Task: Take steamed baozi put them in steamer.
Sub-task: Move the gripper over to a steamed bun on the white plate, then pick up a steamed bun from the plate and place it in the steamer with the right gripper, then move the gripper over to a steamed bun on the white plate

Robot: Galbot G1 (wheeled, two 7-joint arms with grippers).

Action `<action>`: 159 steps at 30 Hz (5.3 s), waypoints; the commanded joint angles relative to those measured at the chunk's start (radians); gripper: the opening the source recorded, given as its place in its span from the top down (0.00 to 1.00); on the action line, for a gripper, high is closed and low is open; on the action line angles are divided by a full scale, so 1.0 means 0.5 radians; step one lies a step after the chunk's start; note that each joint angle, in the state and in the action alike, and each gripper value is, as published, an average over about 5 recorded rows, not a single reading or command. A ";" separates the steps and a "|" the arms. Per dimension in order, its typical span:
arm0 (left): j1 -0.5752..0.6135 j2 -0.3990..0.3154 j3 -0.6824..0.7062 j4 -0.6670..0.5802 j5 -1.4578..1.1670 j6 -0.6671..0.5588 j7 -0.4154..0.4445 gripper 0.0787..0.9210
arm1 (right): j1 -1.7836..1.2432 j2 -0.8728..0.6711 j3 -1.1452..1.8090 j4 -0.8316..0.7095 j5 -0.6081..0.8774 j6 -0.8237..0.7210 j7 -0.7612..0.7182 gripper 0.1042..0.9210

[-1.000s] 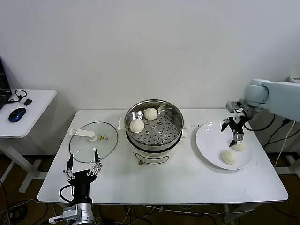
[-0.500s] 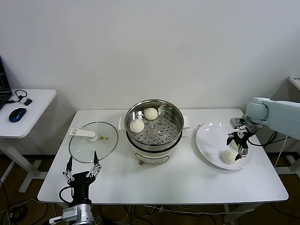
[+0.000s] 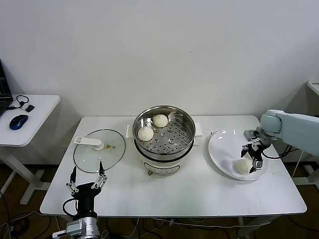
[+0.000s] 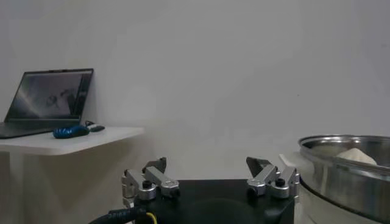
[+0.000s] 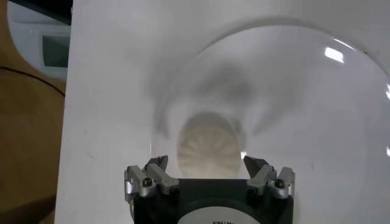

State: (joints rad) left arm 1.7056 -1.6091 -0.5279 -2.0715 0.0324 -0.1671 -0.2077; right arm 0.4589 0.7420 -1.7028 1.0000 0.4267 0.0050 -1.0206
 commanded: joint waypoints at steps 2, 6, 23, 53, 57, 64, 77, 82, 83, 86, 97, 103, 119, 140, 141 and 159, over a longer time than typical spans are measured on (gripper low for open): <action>0.001 -0.098 -0.005 -0.009 0.000 -0.001 0.000 0.12 | -0.082 0.019 0.069 -0.072 -0.036 0.010 0.000 0.12; 0.000 -0.098 -0.010 -0.010 -0.001 -0.002 -0.001 0.12 | -0.098 0.025 0.079 -0.069 -0.048 0.005 0.001 0.12; -0.012 -0.098 -0.015 -0.017 -0.004 0.004 0.001 0.12 | -0.084 0.038 0.075 -0.062 -0.080 -0.016 -0.003 0.34; -0.008 -0.098 0.018 -0.060 -0.008 0.008 -0.001 0.12 | 1.144 0.413 -0.356 0.595 0.316 0.227 -0.075 0.51; 0.000 -0.098 0.017 -0.069 -0.007 0.006 -0.009 0.12 | 1.119 0.542 -0.270 0.566 0.330 0.280 -0.056 0.50; 0.013 -0.098 0.001 -0.086 -0.007 0.006 -0.013 0.12 | 1.095 0.736 -0.144 0.566 0.279 0.476 -0.005 0.49; 0.012 -0.098 -0.007 -0.074 -0.005 -0.001 -0.017 0.12 | 0.984 0.945 -0.109 0.596 -0.120 1.167 0.182 0.48; 0.012 -0.098 -0.010 -0.074 -0.006 -0.001 -0.019 0.12 | 0.916 1.001 -0.105 0.577 -0.218 1.236 0.225 0.47; 0.012 -0.098 -0.011 -0.074 -0.007 -0.001 -0.019 0.12 | 0.901 1.010 -0.105 0.568 -0.237 1.242 0.228 0.47; 0.011 -0.098 -0.013 -0.073 -0.007 -0.001 -0.019 0.12 | 0.859 1.037 -0.114 0.536 -0.274 1.249 0.226 0.46; 0.000 -0.098 -0.023 -0.061 -0.027 -0.005 -0.018 0.12 | 0.695 1.207 -0.120 0.315 -0.322 1.234 0.225 0.42; 0.000 -0.098 -0.052 -0.061 -0.061 -0.006 -0.016 0.12 | 0.611 1.295 -0.111 0.215 -0.365 1.241 0.214 0.42; -0.015 -0.098 -0.093 -0.071 -0.105 0.010 -0.006 0.12 | 0.580 1.364 -0.102 0.179 -0.369 1.256 0.117 0.43; 0.001 -0.098 -0.065 -0.097 -0.086 0.014 -0.007 0.12 | 0.905 1.252 -0.241 0.240 -0.027 1.243 -0.078 0.12; 0.002 -0.098 -0.062 -0.098 -0.084 0.015 -0.008 0.12 | 0.944 1.225 -0.283 0.254 0.018 1.206 -0.103 0.12; 0.012 -0.098 0.024 -0.078 -0.046 0.008 -0.014 0.12 | 1.189 0.514 -0.871 0.466 0.329 0.229 -0.089 0.12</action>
State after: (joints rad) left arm 1.7114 -1.6091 -0.5239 -2.1133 0.0079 -0.1619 -0.2147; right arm 1.0016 1.1911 -1.9969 1.1937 0.5174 0.3459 -1.0489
